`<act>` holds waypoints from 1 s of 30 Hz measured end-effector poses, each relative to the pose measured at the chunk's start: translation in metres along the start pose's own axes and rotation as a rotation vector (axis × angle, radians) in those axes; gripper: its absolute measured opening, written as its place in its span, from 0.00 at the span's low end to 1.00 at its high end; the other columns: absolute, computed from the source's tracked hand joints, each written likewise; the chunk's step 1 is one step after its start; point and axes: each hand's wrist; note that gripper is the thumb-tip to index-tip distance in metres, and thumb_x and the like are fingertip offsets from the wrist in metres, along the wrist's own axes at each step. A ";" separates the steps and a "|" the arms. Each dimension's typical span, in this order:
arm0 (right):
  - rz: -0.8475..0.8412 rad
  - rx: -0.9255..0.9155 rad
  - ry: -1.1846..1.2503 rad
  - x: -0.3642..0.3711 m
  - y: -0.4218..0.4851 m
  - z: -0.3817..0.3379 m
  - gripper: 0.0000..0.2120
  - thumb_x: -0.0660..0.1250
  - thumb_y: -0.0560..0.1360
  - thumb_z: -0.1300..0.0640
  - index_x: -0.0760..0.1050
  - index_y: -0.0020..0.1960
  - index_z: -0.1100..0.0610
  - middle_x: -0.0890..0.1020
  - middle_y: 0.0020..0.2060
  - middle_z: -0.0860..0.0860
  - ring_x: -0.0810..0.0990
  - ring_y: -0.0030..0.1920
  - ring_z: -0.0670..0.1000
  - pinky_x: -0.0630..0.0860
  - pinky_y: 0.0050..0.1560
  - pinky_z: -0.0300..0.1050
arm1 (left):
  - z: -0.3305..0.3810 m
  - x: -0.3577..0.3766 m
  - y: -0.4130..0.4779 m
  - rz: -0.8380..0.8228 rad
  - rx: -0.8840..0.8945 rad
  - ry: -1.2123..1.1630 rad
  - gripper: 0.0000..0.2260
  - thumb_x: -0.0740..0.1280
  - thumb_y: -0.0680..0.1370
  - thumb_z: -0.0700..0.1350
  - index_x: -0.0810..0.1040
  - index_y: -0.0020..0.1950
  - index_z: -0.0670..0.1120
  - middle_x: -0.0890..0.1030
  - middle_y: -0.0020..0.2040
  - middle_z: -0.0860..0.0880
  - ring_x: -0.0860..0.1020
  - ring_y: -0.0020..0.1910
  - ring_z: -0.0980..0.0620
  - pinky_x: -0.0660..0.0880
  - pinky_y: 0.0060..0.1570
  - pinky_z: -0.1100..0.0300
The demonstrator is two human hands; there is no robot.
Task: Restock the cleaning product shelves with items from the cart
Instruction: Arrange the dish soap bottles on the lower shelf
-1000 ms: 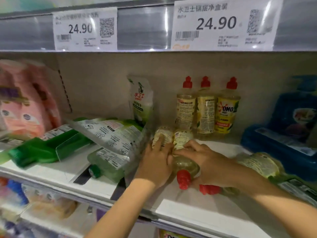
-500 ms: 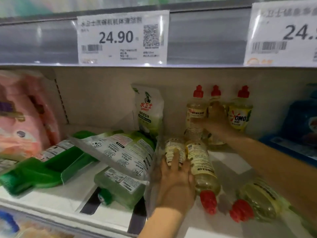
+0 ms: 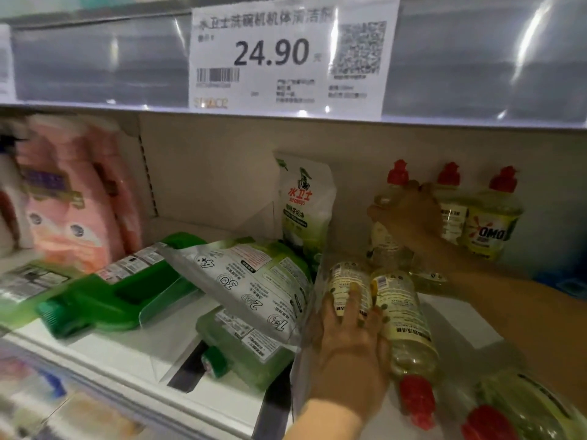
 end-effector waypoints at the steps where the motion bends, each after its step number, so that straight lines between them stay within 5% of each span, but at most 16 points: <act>1: -0.030 -0.005 0.039 -0.002 0.002 0.000 0.40 0.66 0.57 0.33 0.73 0.61 0.58 0.75 0.58 0.57 0.77 0.54 0.59 0.77 0.50 0.52 | 0.001 -0.002 -0.002 0.039 -0.029 -0.049 0.36 0.32 0.70 0.58 0.57 0.77 0.56 0.52 0.80 0.50 0.46 0.77 0.40 0.49 0.73 0.37; 5: -0.116 -0.011 0.274 -0.002 0.005 -0.002 0.38 0.72 0.64 0.42 0.65 0.66 0.59 0.79 0.51 0.54 0.80 0.48 0.56 0.80 0.48 0.54 | 0.006 -0.020 -0.007 -0.012 -0.059 -0.112 0.41 0.32 0.64 0.59 0.57 0.75 0.57 0.46 0.80 0.51 0.45 0.77 0.38 0.48 0.75 0.39; 8: -0.071 -0.016 0.172 0.009 0.009 -0.004 0.41 0.73 0.68 0.44 0.58 0.71 0.59 0.68 0.65 0.62 0.72 0.61 0.65 0.73 0.61 0.59 | 0.009 -0.031 -0.008 -0.019 -0.078 -0.131 0.41 0.32 0.63 0.59 0.58 0.75 0.58 0.46 0.80 0.53 0.44 0.77 0.38 0.50 0.74 0.39; 10: -0.068 -0.014 0.093 0.011 0.011 -0.004 0.44 0.74 0.69 0.42 0.56 0.74 0.60 0.63 0.69 0.65 0.66 0.66 0.66 0.67 0.66 0.58 | 0.009 -0.029 -0.011 0.100 -0.081 -0.089 0.32 0.40 0.69 0.57 0.67 0.71 0.57 0.56 0.79 0.52 0.55 0.75 0.34 0.61 0.69 0.35; 14: -0.137 -0.071 0.143 0.008 0.023 0.000 0.35 0.75 0.70 0.49 0.63 0.71 0.59 0.74 0.62 0.62 0.74 0.60 0.64 0.74 0.58 0.56 | 0.003 -0.017 -0.008 0.223 -0.074 -0.029 0.19 0.54 0.69 0.55 0.78 0.55 0.59 0.78 0.65 0.51 0.78 0.58 0.38 0.80 0.47 0.42; 20: -0.300 -0.148 0.361 0.007 0.032 0.006 0.29 0.73 0.72 0.57 0.65 0.70 0.57 0.76 0.61 0.56 0.77 0.60 0.58 0.76 0.56 0.50 | 0.002 -0.006 -0.007 0.300 -0.040 -0.078 0.17 0.57 0.68 0.56 0.73 0.56 0.59 0.79 0.63 0.52 0.80 0.56 0.40 0.81 0.43 0.43; 25: -0.308 -0.206 0.357 0.020 0.037 0.005 0.30 0.73 0.72 0.54 0.65 0.70 0.54 0.66 0.60 0.54 0.71 0.57 0.53 0.72 0.57 0.46 | 0.002 -0.006 -0.004 0.314 -0.037 -0.068 0.17 0.57 0.67 0.57 0.75 0.54 0.59 0.79 0.62 0.52 0.80 0.55 0.40 0.81 0.40 0.43; 30: -0.346 -0.238 0.396 0.036 0.049 0.003 0.34 0.75 0.65 0.46 0.68 0.68 0.52 0.72 0.62 0.59 0.74 0.61 0.58 0.76 0.61 0.55 | 0.001 -0.003 -0.003 0.360 -0.012 -0.078 0.17 0.57 0.67 0.56 0.73 0.54 0.58 0.80 0.62 0.51 0.81 0.53 0.39 0.81 0.43 0.43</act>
Point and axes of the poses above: each hand's wrist, its own y-axis towards the middle knuckle, its own x-axis out of the palm, z = x × y
